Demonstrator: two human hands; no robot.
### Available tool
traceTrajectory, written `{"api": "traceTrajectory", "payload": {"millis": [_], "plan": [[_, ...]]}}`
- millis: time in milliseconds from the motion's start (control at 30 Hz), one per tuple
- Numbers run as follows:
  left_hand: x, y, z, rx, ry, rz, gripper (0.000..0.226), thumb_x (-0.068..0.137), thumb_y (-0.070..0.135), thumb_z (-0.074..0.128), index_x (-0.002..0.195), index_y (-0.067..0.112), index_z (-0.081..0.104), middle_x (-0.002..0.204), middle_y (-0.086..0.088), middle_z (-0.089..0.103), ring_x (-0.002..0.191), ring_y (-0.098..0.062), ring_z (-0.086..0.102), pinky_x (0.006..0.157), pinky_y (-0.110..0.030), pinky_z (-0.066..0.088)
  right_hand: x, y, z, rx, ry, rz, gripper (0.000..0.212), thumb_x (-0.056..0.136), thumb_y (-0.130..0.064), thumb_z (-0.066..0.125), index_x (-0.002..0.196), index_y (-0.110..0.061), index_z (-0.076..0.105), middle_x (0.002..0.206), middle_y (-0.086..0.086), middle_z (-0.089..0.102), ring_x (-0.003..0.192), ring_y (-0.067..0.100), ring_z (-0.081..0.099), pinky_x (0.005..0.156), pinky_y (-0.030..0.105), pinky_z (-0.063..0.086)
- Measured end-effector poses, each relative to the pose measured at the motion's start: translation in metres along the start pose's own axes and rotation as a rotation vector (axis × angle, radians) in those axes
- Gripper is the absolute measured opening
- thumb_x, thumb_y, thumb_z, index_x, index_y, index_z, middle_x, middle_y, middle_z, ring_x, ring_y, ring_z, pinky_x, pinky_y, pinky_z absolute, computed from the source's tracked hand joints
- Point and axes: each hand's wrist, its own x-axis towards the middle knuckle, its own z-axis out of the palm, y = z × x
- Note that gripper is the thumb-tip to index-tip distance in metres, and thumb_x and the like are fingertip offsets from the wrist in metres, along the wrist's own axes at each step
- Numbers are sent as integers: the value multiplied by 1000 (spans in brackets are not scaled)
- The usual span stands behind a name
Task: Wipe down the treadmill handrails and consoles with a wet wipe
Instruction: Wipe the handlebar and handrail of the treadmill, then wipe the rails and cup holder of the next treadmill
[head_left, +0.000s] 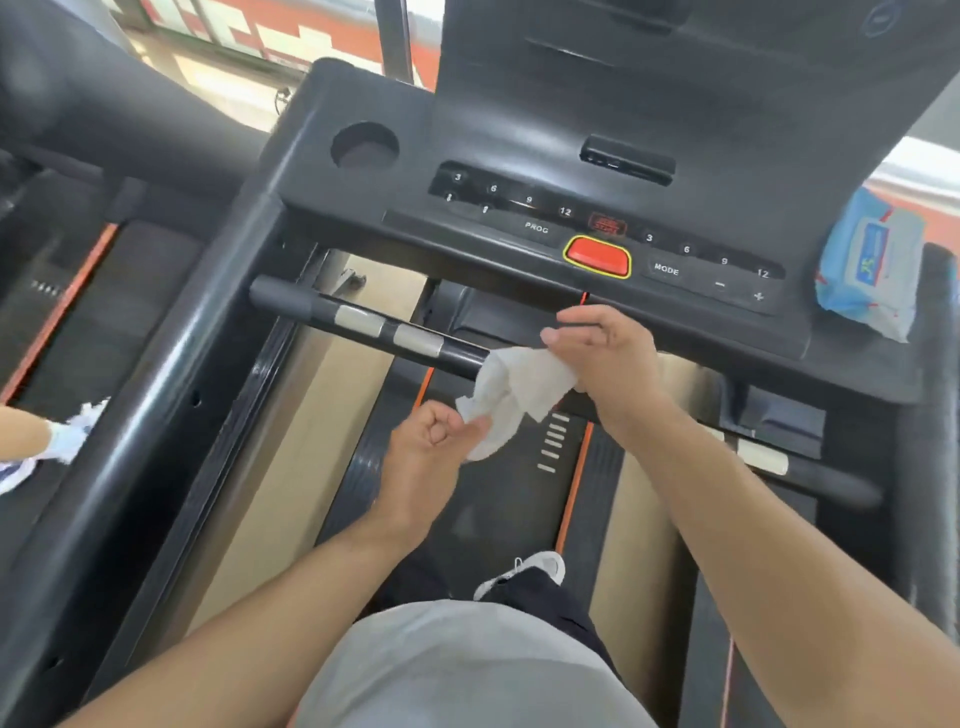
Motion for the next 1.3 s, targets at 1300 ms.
{"api": "traceTrajectory", "payload": {"millis": [1300], "plan": [[43, -26, -16, -85, 313, -264, 43, 85, 19, 72, 123, 33, 57, 120, 18, 62, 112, -7, 61, 107, -43, 48, 69, -1, 130, -1297, -736, -354, 33, 97, -51, 55, 95, -18, 54, 90, 2, 64, 85, 29, 64, 70, 35, 45]]}}
